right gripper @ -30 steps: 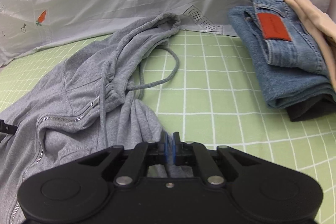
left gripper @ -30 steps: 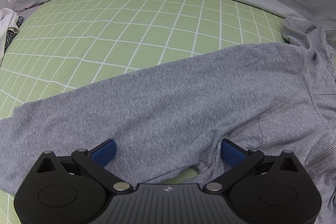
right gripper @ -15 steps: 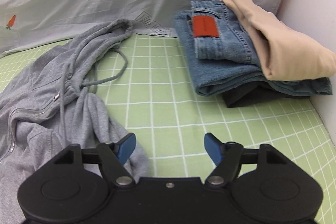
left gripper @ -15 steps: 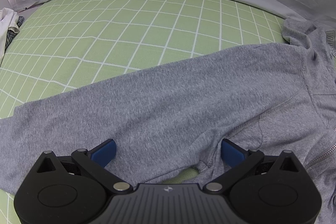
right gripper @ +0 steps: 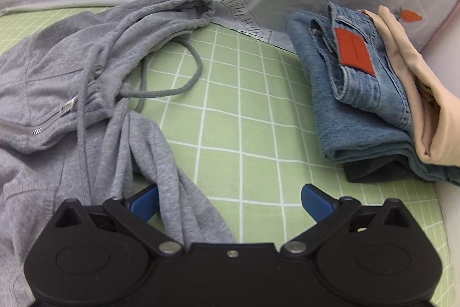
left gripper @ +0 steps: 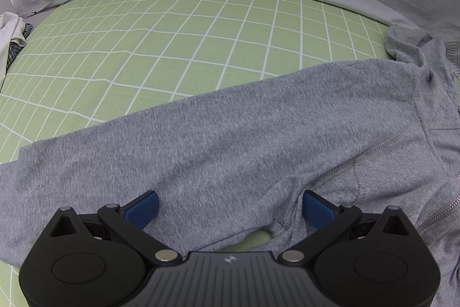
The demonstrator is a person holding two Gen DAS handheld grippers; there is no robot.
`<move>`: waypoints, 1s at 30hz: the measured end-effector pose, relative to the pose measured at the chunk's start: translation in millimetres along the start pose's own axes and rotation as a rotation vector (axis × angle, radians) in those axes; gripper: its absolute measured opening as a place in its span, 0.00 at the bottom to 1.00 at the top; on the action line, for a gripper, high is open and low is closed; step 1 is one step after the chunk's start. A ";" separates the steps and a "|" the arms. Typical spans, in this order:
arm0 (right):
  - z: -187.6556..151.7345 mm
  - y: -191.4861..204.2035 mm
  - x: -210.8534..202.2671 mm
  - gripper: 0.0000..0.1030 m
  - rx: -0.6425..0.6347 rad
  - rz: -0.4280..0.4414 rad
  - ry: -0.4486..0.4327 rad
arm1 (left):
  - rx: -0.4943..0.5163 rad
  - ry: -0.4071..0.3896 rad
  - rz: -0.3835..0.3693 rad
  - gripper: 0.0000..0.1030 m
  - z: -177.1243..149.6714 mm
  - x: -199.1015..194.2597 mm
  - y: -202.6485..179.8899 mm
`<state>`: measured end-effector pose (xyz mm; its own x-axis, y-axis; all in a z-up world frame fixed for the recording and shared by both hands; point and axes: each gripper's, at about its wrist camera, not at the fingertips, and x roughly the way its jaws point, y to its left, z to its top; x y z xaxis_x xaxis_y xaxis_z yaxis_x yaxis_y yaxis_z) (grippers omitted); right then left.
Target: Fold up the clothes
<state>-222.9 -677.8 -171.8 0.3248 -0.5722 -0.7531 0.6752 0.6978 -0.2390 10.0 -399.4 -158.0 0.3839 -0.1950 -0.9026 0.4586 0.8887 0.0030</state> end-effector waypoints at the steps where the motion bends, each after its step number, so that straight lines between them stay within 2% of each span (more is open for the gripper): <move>1: -0.6 -7.6 -0.2 1.00 0.047 -0.011 0.000 | 0.001 -0.001 0.000 1.00 0.0 0.1 -0.1; 3: -5.5 -23.4 -3.7 1.00 0.124 -0.039 0.001 | 0.001 -0.004 -0.001 1.00 -0.4 0.1 0.0; 7: -22.6 -50.8 -11.8 1.00 0.183 -0.185 0.015 | 0.008 -0.011 -0.004 1.00 -0.4 1.0 -0.7; 12: -47.2 -95.0 -20.3 1.00 0.268 -0.347 0.087 | 0.011 -0.010 -0.006 1.00 1.5 2.7 -1.3; 15: -52.9 -100.1 -24.6 1.00 0.248 -0.301 0.089 | 0.009 -0.013 -0.005 1.00 0.5 2.9 -1.5; 18: -48.0 -86.2 -28.0 1.00 0.174 -0.154 0.045 | 0.009 -0.013 -0.004 1.00 0.1 3.2 -1.7; 22: -29.6 -55.2 -12.1 1.00 0.036 -0.034 0.043 | 0.009 -0.011 -0.005 1.00 -0.5 3.5 -1.5; 24: -22.0 -42.6 -3.6 1.00 -0.021 -0.025 0.045 | 0.008 -0.011 -0.005 1.00 -1.2 3.0 -1.1; 26: -15.6 -43.2 1.6 1.00 -0.010 -0.033 0.034 | 0.007 -0.009 -0.005 1.00 -1.3 3.0 -1.2; 30: -12.8 -70.1 13.5 1.00 0.162 -0.101 0.067 | 0.005 -0.009 -0.004 1.00 -1.5 3.4 -1.7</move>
<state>-274.3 -728.9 -173.0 0.2085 -0.6024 -0.7705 0.8017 0.5565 -0.2181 9.3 -401.0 -161.7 0.3897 -0.2021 -0.8985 0.4635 0.8861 0.0018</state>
